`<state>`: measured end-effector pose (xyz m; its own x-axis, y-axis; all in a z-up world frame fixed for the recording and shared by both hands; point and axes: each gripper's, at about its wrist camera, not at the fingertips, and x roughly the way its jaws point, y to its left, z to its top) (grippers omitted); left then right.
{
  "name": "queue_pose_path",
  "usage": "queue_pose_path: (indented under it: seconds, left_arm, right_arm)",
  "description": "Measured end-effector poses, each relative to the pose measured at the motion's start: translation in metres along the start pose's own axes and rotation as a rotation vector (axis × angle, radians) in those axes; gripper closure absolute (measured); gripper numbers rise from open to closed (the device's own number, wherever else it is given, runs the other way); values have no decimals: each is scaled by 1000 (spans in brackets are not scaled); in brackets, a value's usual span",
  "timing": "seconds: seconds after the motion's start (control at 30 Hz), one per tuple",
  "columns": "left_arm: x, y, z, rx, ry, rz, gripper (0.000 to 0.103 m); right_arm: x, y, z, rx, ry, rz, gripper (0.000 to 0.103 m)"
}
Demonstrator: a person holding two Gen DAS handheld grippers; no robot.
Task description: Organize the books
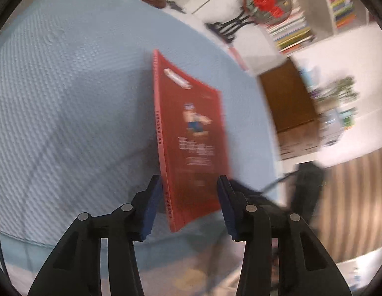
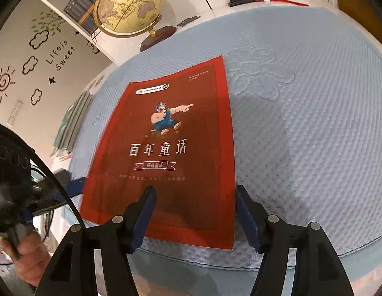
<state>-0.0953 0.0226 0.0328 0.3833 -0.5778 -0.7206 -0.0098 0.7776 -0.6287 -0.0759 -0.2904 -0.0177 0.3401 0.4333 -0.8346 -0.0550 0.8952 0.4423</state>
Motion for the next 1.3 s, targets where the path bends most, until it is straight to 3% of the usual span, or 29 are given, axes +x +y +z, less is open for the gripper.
queue_pose_path:
  seconds: [0.07, 0.13, 0.27, 0.3, 0.33, 0.4, 0.47, 0.5, 0.67, 0.77, 0.87, 0.9, 0.93, 1.1, 1.3]
  left_arm:
    - [11, 2, -1, -10, -1, 57, 61]
    - [17, 3, 2, -34, -11, 62, 61]
    - [23, -8, 11, -114, 20, -142, 61]
    - [24, -15, 11, -90, 17, -141, 61]
    - [28, -28, 12, -30, 13, -107, 61]
    - [38, -34, 11, -4, 21, -39, 63]
    - [46, -31, 13, -19, 26, 3, 90]
    - [49, -29, 15, -35, 28, 10, 94]
    - [43, -19, 19, -171, 29, -148, 94]
    - [42, -16, 23, -246, 43, -247, 94]
    - [40, -14, 21, -280, 58, -290, 94]
    - [41, -12, 20, -293, 64, -297, 94]
    - [41, -11, 19, -298, 71, -294, 94]
    - [35, -14, 17, -242, 51, -154, 94]
    - [27, -57, 14, 64, -5, 180, 92]
  right_arm:
    - [-1, -2, 2, 8, 10, 10, 37]
    - [-3, -5, 2, 12, 18, 18, 37]
    - [-2, -9, 6, 22, 34, 57, 36]
    - [-2, -9, 6, 15, 38, 61, 35]
    - [-1, -9, 7, 8, 43, 65, 35]
    - [0, -9, 9, 4, 54, 70, 35]
    - [-1, -10, 10, 12, 65, 84, 35]
    - [-1, -12, 11, 22, 71, 95, 35]
    - [-6, -31, 10, 143, 116, 206, 35]
    - [-7, -49, 7, 255, 125, 316, 29]
    - [-3, -64, 10, 350, 114, 411, 29]
    - [-1, -64, 13, 356, 111, 423, 31]
    - [1, -62, 17, 350, 112, 439, 41]
    - [-1, -39, 29, 208, 106, 359, 65]
    - [-6, 18, 28, -119, 82, 153, 71]
